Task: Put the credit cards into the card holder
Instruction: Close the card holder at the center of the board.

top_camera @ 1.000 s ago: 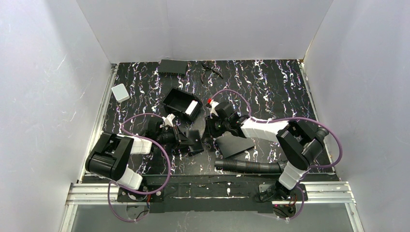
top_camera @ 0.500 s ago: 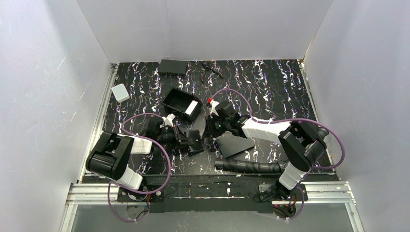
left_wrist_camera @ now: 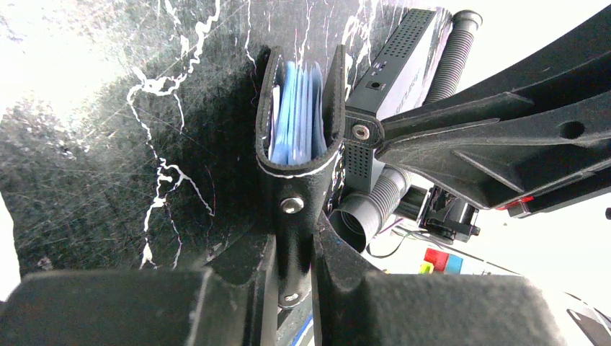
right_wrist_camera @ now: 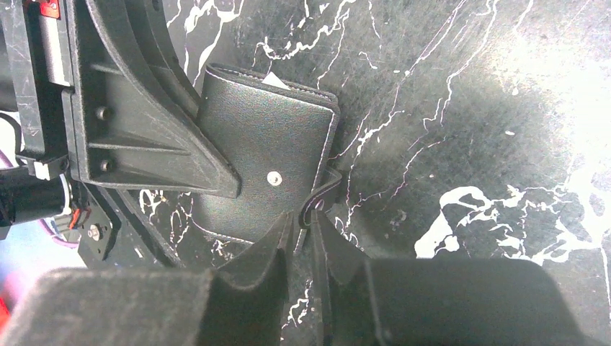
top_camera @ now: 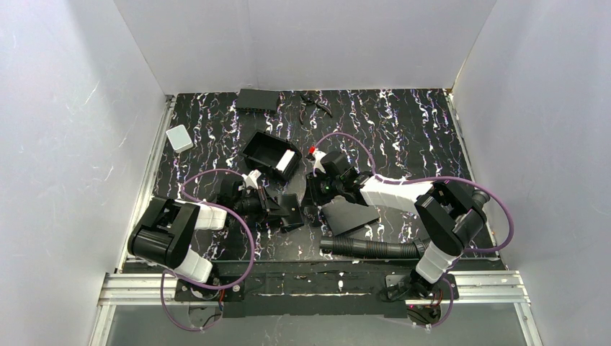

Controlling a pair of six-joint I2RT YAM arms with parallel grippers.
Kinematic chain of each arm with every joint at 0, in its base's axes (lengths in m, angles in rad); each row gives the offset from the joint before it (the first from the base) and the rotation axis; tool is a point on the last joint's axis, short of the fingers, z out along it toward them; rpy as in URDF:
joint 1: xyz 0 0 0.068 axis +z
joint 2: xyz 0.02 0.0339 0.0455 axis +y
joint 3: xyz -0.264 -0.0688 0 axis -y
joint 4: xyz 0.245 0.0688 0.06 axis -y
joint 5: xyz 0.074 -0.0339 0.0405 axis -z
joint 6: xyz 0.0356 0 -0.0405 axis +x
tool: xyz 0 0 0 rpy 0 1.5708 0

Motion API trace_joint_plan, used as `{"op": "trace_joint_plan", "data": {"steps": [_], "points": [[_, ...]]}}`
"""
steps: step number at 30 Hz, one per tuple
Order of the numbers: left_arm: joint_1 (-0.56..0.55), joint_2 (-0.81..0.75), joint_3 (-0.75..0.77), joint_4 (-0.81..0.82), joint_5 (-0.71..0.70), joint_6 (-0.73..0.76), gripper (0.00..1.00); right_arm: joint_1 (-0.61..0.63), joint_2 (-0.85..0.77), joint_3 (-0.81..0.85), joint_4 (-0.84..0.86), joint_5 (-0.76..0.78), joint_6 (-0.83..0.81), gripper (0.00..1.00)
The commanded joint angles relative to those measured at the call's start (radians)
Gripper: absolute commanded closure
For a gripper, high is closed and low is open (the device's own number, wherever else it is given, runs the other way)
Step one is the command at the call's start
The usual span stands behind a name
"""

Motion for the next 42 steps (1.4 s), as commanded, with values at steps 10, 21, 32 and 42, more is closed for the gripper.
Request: {"op": "trace_joint_plan", "data": {"steps": [10,21,32,42], "points": [[-0.001,0.007,-0.015,-0.014,-0.023,0.017,1.00,-0.003,0.010,0.042,0.029,-0.002,-0.014,0.91],[-0.002,0.040,-0.014,-0.014,-0.030,0.004,1.00,-0.002,0.039,0.018,0.156,-0.110,0.066,0.99],[-0.001,0.055,-0.008,-0.014,-0.025,0.004,1.00,0.014,0.082,0.025,0.178,-0.166,0.078,0.99],[-0.001,0.059,-0.009,-0.012,-0.024,0.005,1.00,0.018,0.093,0.026,0.171,-0.150,0.068,0.99]]}}
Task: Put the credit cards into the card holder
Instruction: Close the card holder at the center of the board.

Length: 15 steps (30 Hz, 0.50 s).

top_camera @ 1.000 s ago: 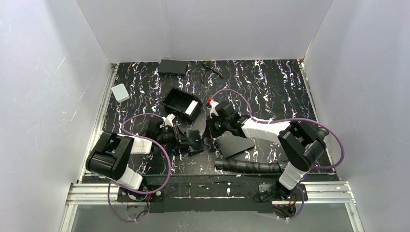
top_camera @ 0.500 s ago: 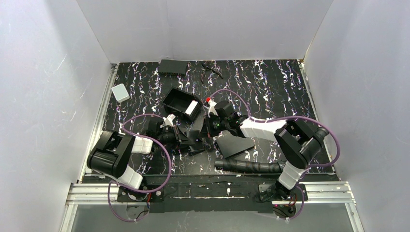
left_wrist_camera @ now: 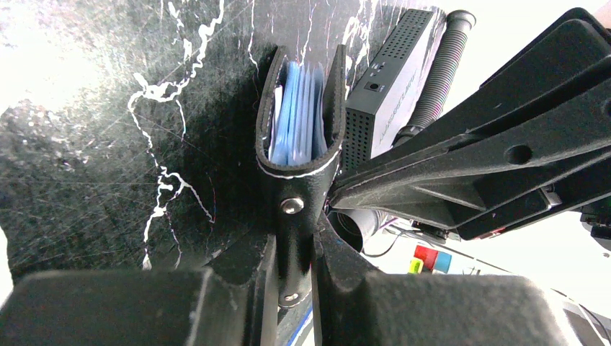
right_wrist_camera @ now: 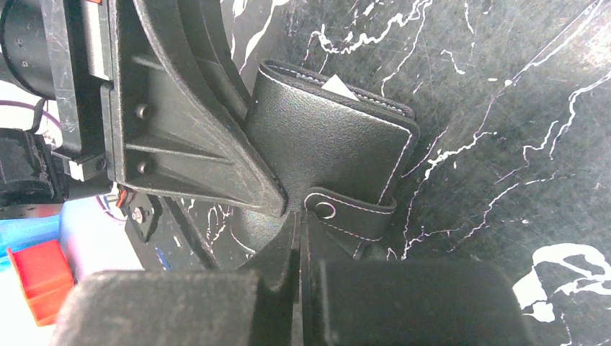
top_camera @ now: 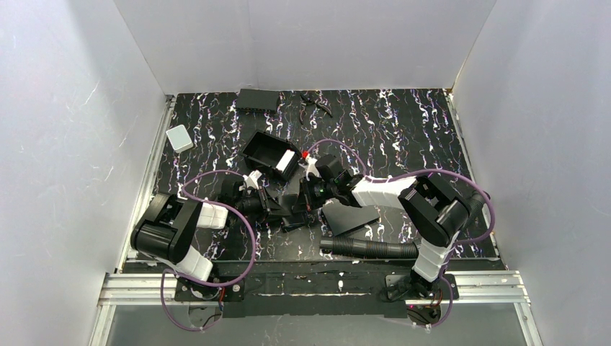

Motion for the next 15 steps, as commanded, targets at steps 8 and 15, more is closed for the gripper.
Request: {"op": "trace_joint_plan", "data": {"steps": [8,15], "points": [[-0.001,0.020,-0.007,-0.050,-0.035,0.029,1.00,-0.005,-0.013,0.022,0.058,-0.039,0.024,0.99],[-0.002,0.028,-0.009,-0.049,-0.038,0.029,1.00,-0.004,-0.075,0.089,-0.160,0.014,-0.033,0.84]]}}
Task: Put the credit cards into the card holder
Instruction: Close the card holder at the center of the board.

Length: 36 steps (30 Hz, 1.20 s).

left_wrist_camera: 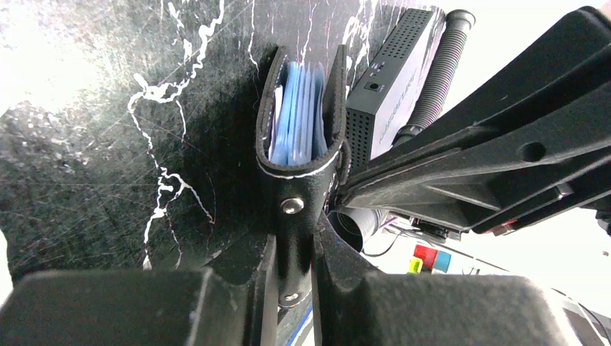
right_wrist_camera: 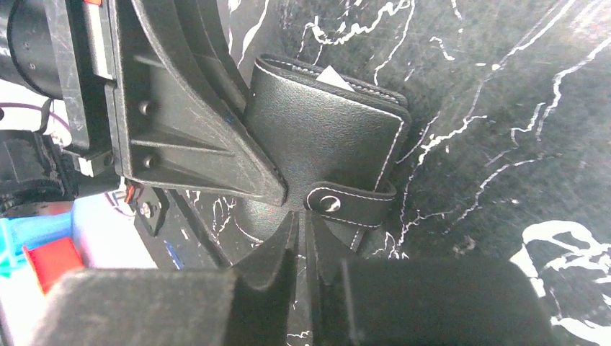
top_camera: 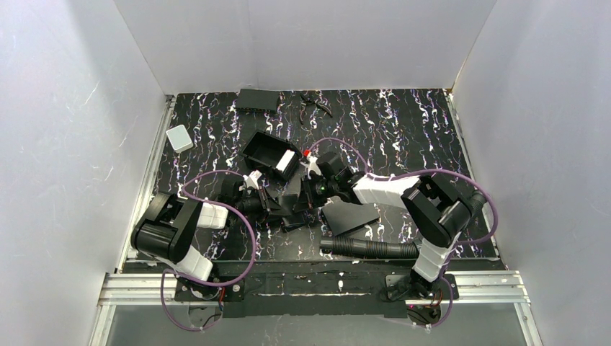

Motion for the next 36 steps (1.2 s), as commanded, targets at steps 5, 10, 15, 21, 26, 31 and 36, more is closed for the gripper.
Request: {"op": "trace_joint_plan", "data": {"steps": [5,10,15,21,26,31,36], "points": [[-0.002,0.022,-0.004,-0.054,-0.038,0.025,1.00,0.067,-0.116,0.120,-0.296,0.250,-0.111,0.63],[-0.001,0.024,-0.006,-0.053,-0.036,0.027,1.00,0.080,-0.111,0.161,-0.359,0.369,-0.129,0.53],[-0.002,0.026,-0.006,-0.054,-0.036,0.025,1.00,0.093,-0.070,0.202,-0.349,0.362,-0.141,0.53],[-0.002,0.026,-0.001,-0.054,-0.033,0.024,1.00,0.099,-0.028,0.222,-0.330,0.364,-0.142,0.60],[-0.002,0.027,-0.005,-0.054,-0.033,0.025,1.00,0.102,-0.025,0.221,-0.343,0.393,-0.151,0.62],[-0.001,0.030,-0.001,-0.054,-0.032,0.027,1.00,0.107,-0.021,0.225,-0.357,0.405,-0.159,0.62],[-0.002,0.027,-0.003,-0.053,-0.032,0.027,1.00,0.109,-0.015,0.233,-0.365,0.409,-0.163,0.67]]}}
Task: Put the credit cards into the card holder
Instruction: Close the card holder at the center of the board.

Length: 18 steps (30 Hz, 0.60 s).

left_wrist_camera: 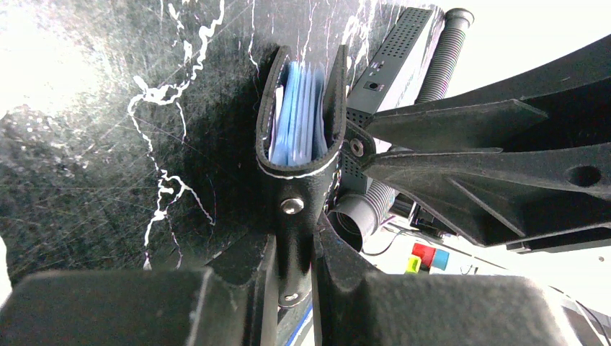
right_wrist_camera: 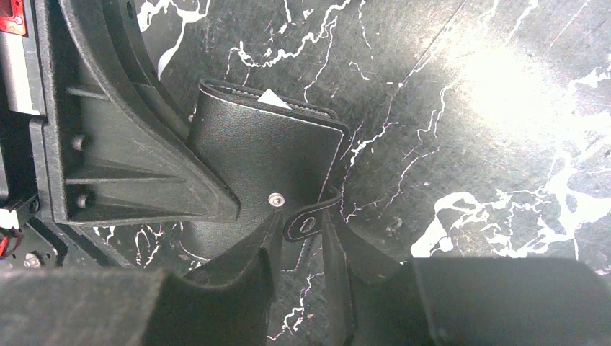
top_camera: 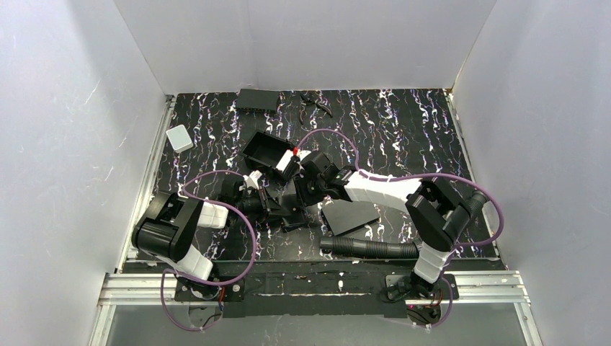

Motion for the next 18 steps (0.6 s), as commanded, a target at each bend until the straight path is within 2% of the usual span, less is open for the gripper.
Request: {"op": "trace_joint_plan", "data": {"steps": [1,12,18], "points": [[-0.004,0.016,-0.006,-0.061,-0.041,0.027,1.00,0.006,0.005,0.048,-0.024,0.020,-0.014,0.68],[-0.004,0.014,-0.009,-0.062,-0.042,0.027,1.00,0.007,-0.005,0.032,-0.005,-0.007,-0.005,0.97],[-0.004,0.015,-0.011,-0.061,-0.043,0.028,1.00,0.007,0.001,0.012,0.052,-0.054,0.028,0.99]]}}
